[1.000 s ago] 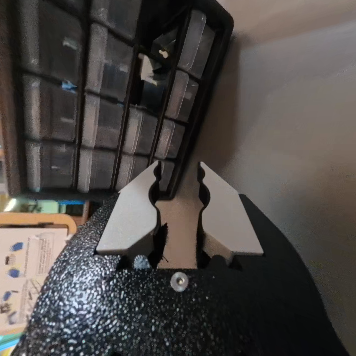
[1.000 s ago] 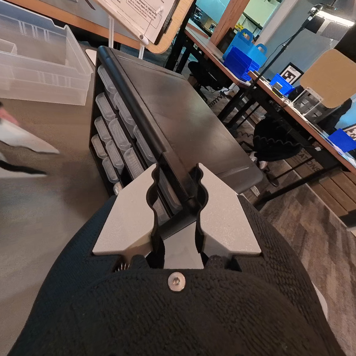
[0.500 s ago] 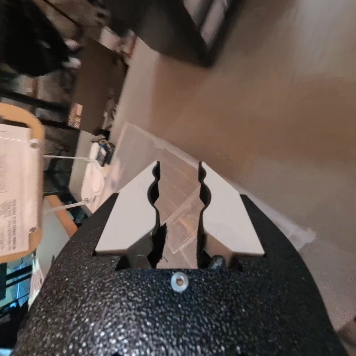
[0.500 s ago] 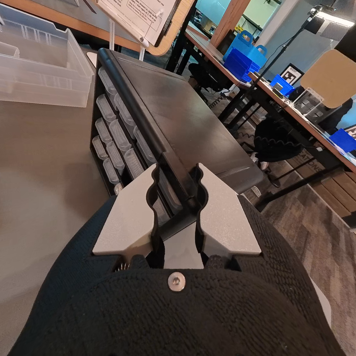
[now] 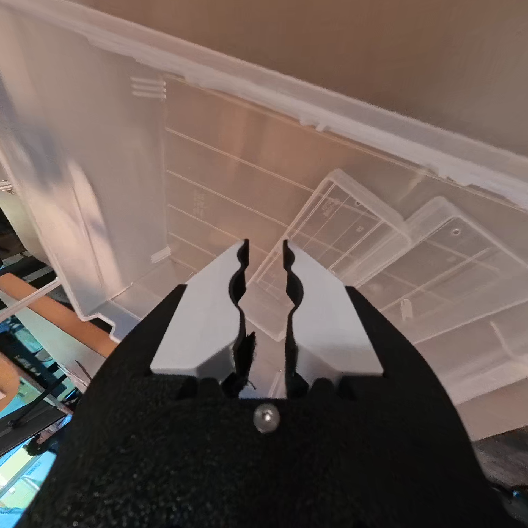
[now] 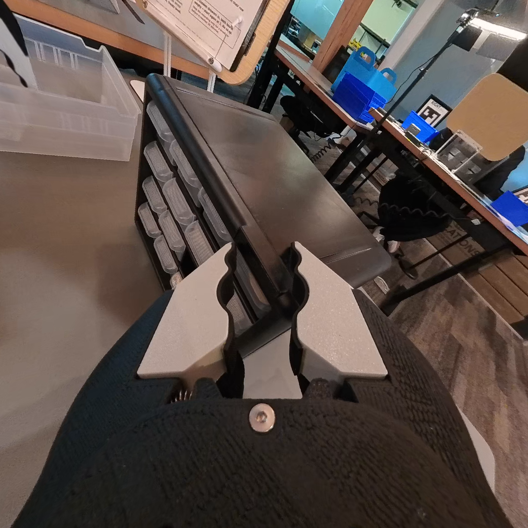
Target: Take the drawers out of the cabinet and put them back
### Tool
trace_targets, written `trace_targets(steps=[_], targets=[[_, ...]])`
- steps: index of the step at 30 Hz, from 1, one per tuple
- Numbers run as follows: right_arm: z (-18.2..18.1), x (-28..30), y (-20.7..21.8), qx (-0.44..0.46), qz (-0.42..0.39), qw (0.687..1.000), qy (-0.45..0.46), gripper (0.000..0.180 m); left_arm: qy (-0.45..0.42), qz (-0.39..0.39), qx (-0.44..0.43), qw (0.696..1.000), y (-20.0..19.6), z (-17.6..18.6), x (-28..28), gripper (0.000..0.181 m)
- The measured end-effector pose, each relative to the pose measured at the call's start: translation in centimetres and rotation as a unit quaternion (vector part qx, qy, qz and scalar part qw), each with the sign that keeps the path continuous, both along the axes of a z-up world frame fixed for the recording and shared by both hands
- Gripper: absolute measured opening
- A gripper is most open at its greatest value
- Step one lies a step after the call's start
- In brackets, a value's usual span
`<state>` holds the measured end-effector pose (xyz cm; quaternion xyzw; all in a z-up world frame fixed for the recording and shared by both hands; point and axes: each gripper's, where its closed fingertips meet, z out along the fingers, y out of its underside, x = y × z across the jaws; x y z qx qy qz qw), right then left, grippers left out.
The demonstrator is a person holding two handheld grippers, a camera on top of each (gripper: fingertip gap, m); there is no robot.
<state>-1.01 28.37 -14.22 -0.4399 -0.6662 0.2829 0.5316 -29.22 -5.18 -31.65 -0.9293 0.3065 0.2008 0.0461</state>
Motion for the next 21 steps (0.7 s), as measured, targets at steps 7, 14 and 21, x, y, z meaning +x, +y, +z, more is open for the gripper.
trace_targets(steps=[7, 14, 21], targets=[[0.0, 0.0, 0.0, 0.0, 0.0, 1.0, 0.0, 0.037, 0.023, -0.017, -0.023, 0.999, -0.4, -1.6, -0.1, 0.009], [0.0, 0.0, 0.0, -0.001, 0.0, 1.0, 0.001, 0.036, 0.153, -0.017, 0.031, 0.988, -0.9, 1.5, -0.5, 0.0], [0.0, 0.0, 0.0, -0.002, 0.0, 1.0, 0.001, 0.037, 0.292, 0.065, 0.217, 0.929, -2.2, 10.5, -1.2, 0.0]])
